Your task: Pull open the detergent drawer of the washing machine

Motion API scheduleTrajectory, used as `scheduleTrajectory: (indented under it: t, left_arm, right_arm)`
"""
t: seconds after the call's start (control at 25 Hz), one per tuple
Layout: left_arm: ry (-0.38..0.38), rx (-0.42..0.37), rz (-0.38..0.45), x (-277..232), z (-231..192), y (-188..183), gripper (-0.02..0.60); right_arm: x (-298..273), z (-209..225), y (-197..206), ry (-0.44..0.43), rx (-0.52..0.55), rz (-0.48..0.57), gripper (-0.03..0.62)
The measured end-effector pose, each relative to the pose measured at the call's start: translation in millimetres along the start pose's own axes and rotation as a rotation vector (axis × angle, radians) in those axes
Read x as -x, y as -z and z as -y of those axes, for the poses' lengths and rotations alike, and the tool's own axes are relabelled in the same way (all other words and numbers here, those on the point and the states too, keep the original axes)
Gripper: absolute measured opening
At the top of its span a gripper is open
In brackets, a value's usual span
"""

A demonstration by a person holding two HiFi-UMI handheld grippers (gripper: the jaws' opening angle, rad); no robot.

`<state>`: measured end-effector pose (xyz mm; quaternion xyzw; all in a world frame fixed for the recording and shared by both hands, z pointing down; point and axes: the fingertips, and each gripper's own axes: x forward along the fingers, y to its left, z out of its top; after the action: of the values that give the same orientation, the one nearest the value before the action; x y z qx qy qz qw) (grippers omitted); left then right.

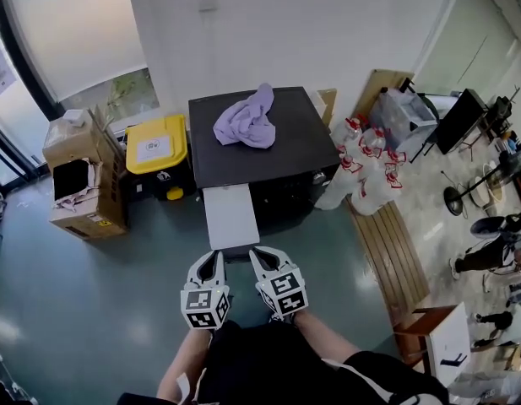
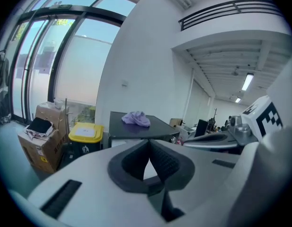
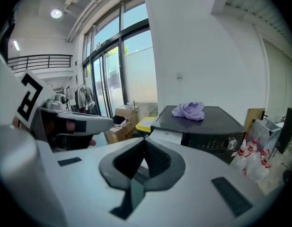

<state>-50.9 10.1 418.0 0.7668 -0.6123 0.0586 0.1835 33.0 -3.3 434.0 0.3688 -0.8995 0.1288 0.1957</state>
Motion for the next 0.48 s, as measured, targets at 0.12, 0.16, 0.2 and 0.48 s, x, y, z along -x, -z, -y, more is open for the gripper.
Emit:
scheduleTrajectory:
  t: [0.12, 0.16, 0.2, 0.48]
  left_arm:
    - [0.003, -0.008, 0.097, 12.6, 3.8, -37.7, 0.025]
    - [0.005, -0.006, 0.127, 16.4, 5.1, -50.0, 0.025]
    - [0.005, -0.006, 0.157, 20.2, 5.8, -62.5, 0.025]
    - [-0.017, -0.088, 0.342, 49.1, 9.2, -140.4, 0.025]
  right_arm:
    - [10.4, -4.7, -31.5, 0.006, 0.024, 0.072, 0.008]
    - [14.5, -4.9, -42.9, 0.008, 0.029, 0.098, 0.008]
    - [19.1, -4.7, -54.6, 0.010, 0.033, 0.125, 0.008]
    - [51.7, 2.4, -121.9, 0.059, 0.086, 0.280, 0.008]
